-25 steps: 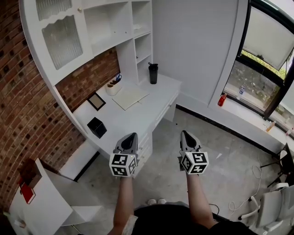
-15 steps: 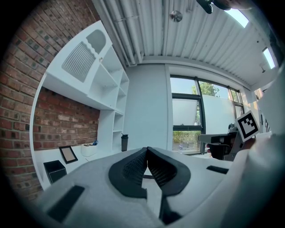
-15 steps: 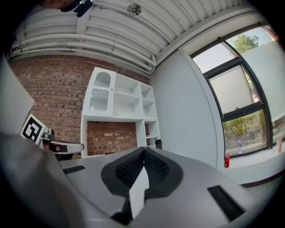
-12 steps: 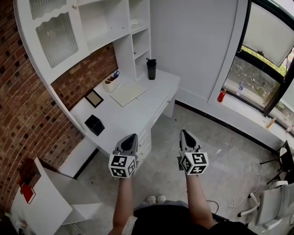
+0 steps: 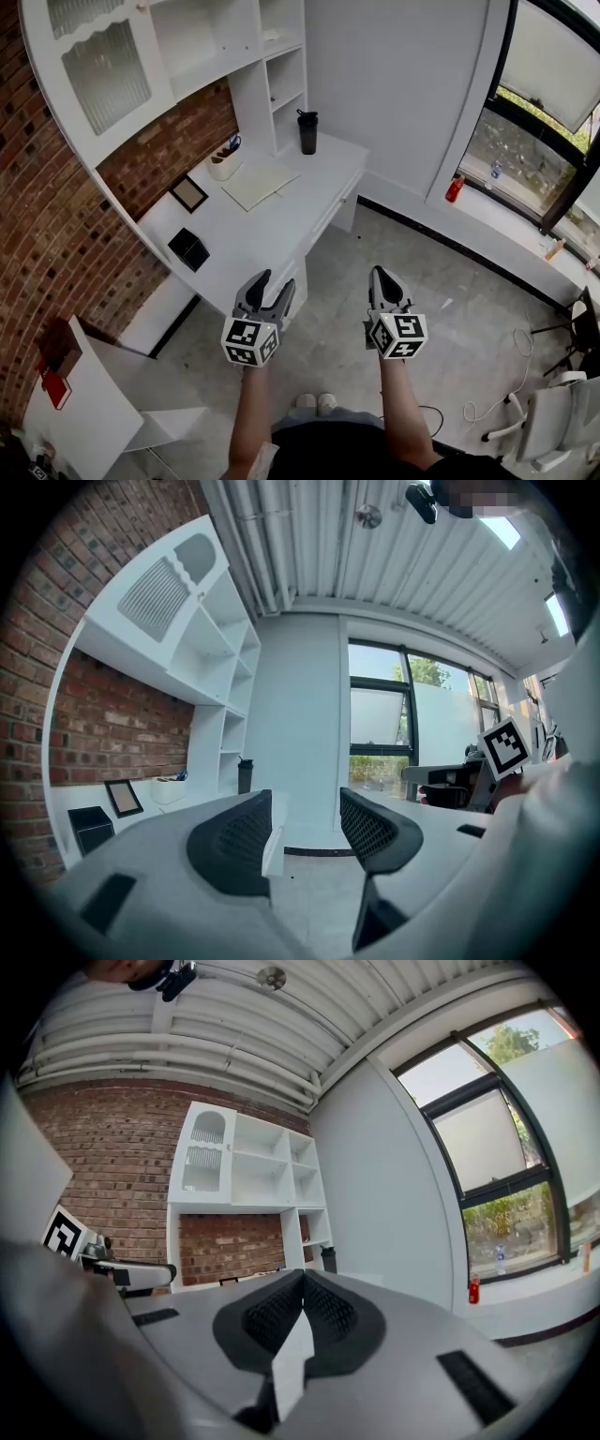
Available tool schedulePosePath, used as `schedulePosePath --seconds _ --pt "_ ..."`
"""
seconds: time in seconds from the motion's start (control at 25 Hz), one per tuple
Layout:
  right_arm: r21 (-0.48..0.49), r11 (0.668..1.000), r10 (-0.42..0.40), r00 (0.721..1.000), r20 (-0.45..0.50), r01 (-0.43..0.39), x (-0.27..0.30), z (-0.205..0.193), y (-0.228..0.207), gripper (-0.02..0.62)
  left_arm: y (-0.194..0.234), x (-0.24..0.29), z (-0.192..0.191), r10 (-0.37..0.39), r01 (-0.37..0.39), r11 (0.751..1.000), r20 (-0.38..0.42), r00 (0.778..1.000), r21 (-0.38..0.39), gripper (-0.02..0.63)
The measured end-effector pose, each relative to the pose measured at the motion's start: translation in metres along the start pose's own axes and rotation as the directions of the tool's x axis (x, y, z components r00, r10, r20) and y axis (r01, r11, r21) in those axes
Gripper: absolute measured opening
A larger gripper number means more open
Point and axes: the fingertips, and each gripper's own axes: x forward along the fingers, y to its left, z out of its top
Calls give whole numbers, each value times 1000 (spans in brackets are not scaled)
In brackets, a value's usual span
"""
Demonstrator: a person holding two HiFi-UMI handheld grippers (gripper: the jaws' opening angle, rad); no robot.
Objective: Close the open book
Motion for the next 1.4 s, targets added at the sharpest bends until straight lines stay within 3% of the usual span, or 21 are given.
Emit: schedulePosePath --seconds 0.2,0.8,1.4 --pt "19 1000 6 1000 1 -6 1 1 -11 -2 -4 4 1 20 -20 1000 0 1000 6 225" --pt "54 998 39 999 12 -39 10 4 -38 -2 -12 17 6 65 -65 998 28 998 8 232" --pt "33 999 32 999 35 -33 89 14 -73 -2 33 104 20 50 -52 998 65 997 24 232"
